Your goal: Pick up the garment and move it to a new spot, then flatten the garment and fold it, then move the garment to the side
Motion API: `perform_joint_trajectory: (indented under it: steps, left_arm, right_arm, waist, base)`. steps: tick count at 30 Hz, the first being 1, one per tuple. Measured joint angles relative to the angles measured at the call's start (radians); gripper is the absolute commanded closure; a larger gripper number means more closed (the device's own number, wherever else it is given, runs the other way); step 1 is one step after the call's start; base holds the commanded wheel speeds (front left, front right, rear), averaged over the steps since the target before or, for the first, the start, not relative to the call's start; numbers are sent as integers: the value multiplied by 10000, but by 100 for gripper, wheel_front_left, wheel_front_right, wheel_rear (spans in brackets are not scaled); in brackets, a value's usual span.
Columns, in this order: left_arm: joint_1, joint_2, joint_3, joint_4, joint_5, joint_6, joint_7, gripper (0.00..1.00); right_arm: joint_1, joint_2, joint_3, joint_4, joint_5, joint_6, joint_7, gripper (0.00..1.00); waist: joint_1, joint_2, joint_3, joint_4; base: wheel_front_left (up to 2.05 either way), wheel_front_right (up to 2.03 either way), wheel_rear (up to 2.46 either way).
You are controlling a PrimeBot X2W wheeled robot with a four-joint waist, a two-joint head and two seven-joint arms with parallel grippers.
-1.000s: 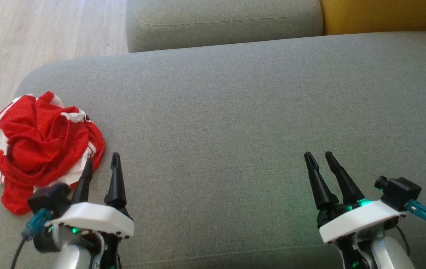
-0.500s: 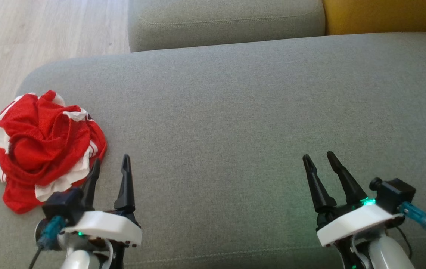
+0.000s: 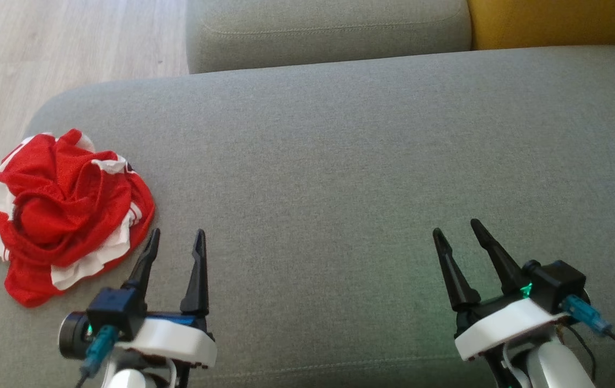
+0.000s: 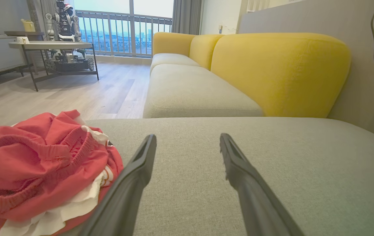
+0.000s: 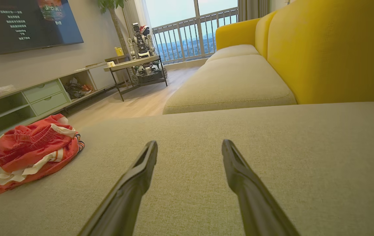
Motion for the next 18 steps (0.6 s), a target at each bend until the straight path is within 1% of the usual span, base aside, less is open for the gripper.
perform_joint_trajectory:
  steps: [3,10,18]
  left_arm:
    - [45,-58,12,35,311,-247,-92,0]
    - [77,-249,236,96,1158,-422,-265,0]
    - [102,-447,600,263,1191,-690,-265,0]
  right_arm:
    - [-19,0,0,4,-316,0,-88,0]
    - [-117,-2,31,-2,-1103,0,-286,0]
    - [-196,-6,38,-12,-1164,0,-305,0]
  waist:
    - [0,0,2,1]
    - [0,0,50,11]
    - [0,0,92,30]
  base:
    - [0,0,0]
    - [0,0,0]
    - [0,0,0]
